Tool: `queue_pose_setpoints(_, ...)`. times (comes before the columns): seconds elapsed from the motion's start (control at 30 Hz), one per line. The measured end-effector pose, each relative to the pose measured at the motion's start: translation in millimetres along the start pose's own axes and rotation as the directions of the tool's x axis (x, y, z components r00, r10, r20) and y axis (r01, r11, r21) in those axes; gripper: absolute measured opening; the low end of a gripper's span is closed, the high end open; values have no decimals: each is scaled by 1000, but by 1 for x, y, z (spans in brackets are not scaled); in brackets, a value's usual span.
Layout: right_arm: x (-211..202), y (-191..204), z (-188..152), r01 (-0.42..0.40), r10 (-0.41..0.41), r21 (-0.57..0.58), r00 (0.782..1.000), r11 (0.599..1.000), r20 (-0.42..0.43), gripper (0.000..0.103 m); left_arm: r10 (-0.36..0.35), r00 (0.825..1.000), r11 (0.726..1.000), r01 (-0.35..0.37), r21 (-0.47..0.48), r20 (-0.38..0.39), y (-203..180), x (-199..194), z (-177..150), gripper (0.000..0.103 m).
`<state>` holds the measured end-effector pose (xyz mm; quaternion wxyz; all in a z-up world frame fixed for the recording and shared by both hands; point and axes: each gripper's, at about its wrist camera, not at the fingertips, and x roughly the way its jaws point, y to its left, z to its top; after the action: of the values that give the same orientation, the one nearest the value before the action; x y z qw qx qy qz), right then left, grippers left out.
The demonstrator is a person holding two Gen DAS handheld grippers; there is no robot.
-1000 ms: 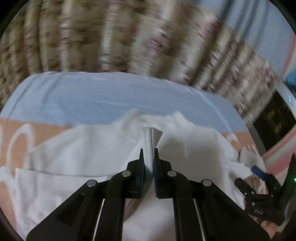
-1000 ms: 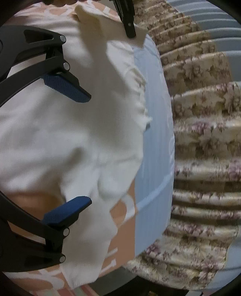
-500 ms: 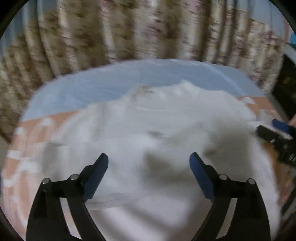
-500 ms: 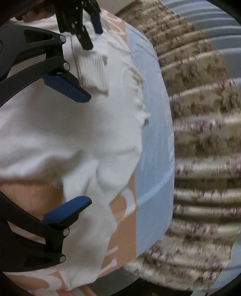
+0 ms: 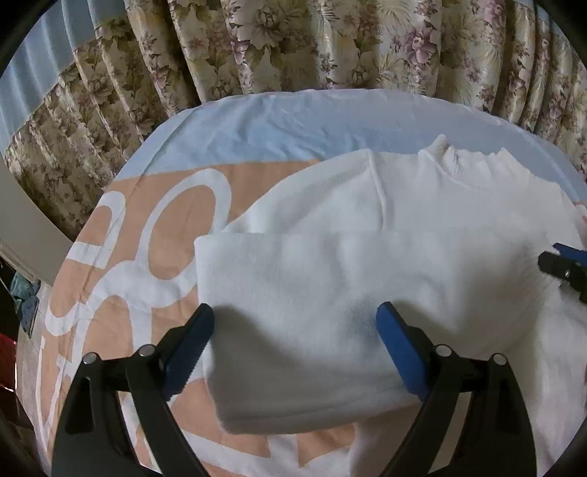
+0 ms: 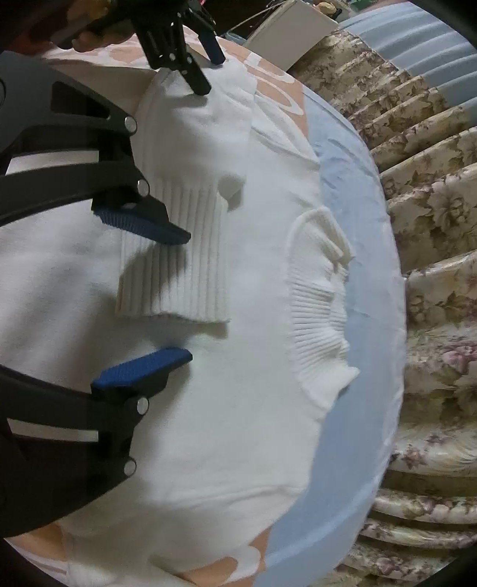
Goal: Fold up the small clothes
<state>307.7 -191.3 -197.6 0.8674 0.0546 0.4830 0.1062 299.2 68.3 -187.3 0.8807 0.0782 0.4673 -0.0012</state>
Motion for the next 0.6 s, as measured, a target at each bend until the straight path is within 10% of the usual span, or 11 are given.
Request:
queue_pose_setpoints(0.17,-5,9,-3,10,-9,-59,1000,998,7,16,-1,1000,1000,1,-3,8,0,0,1,91)
queue_pose_setpoints(0.47,-44,-33,16,124,-129,34,964,992,232,12,-5,998,1000,7,-29,59,4,-14,19,91)
queue_pose_setpoints(0.6,-46,-80,10,174,-202,166,964,971,171,12,-6,999,1000,7,-15,48,-6,-4,29,91)
